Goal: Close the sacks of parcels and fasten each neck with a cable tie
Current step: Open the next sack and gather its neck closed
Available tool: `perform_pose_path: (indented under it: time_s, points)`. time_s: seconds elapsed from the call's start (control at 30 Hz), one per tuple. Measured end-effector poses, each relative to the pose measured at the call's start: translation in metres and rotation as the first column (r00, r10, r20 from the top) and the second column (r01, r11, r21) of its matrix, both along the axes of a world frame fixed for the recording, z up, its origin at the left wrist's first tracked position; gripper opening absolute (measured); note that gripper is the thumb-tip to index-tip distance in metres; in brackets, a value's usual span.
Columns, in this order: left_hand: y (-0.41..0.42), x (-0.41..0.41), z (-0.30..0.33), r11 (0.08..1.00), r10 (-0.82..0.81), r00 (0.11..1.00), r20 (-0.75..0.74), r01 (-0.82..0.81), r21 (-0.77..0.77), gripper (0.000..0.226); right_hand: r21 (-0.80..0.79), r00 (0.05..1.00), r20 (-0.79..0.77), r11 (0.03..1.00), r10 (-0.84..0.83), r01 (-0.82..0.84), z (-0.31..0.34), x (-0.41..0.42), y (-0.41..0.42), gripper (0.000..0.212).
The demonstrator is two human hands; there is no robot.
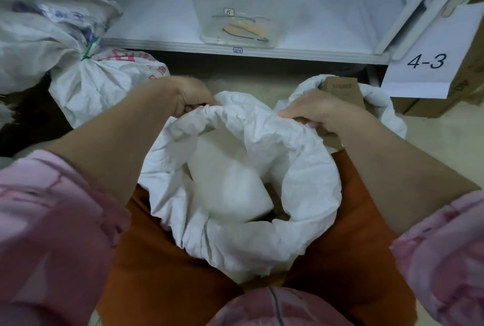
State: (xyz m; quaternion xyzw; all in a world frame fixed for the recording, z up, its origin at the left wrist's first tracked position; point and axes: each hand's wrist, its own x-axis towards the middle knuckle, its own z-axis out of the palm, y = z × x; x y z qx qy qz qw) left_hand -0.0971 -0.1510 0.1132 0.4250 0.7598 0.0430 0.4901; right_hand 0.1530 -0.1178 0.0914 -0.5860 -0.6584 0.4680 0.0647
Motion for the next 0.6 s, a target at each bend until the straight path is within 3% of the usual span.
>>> perform_pose_path:
  time_s: [0.07, 0.13, 0.23, 0.33, 0.4, 0.43, 0.5, 0.57, 0.6]
  points:
    - [0.004, 0.006, -0.002, 1.000, 0.013, 0.999, -0.044, -0.013, 0.000, 0.029, 0.364, 0.984, 0.164, 0.931, -0.075, 0.010, 0.011, -0.016, -0.003, 0.017]
    - [0.007, 0.010, -0.001, 0.999, 0.032, 0.999, -0.013, -0.033, -0.022, 0.026, 0.545, 0.994, 0.109, 0.837, -0.010, -0.052, 0.021, -0.038, -0.023, 0.014]
    - [0.008, 0.015, 0.003, 0.997, 0.057, 0.995, 0.082, -0.053, -0.049, 0.023, 0.600, 0.955, 0.179, 0.743, 0.237, -0.297, 0.016, -0.067, -0.056, 0.006]
    - [0.002, 0.012, 0.000, 0.998, 0.058, 0.987, 0.152, -0.054, -0.030, 0.020, 0.676, 0.943, 0.270, 0.658, 0.197, -0.331, 0.006, -0.081, -0.059, 0.029]
    - [-0.003, 0.009, -0.002, 0.997, 0.073, 0.981, 0.177, -0.075, 0.005, 0.024, 0.657, 0.930, 0.315, 0.664, 0.188, -0.357, 0.003, -0.086, -0.052, 0.027]
    - [-0.005, 0.011, 0.000, 0.996, 0.068, 0.989, 0.134, -0.074, 0.043, 0.028, 0.629, 0.925, 0.334, 0.687, 0.182, -0.363, 0.002, -0.087, -0.048, 0.023]
    - [-0.012, 0.015, 0.006, 0.978, 0.024, 0.990, -0.139, 0.006, 0.210, 0.029, 0.562, 0.937, 0.308, 0.763, 0.164, -0.318, -0.002, -0.087, -0.038, 0.020]
    - [-0.023, 0.020, 0.009, 0.899, 0.061, 0.895, -0.443, 0.144, 0.414, 0.033, 0.471, 0.969, 0.210, 0.856, 0.129, -0.216, -0.004, -0.084, -0.023, 0.015]
    - [-0.031, 0.022, 0.009, 0.859, 0.098, 0.852, -0.514, 0.189, 0.477, 0.035, 0.414, 0.978, 0.174, 0.892, 0.119, -0.182, -0.004, -0.081, -0.013, 0.013]
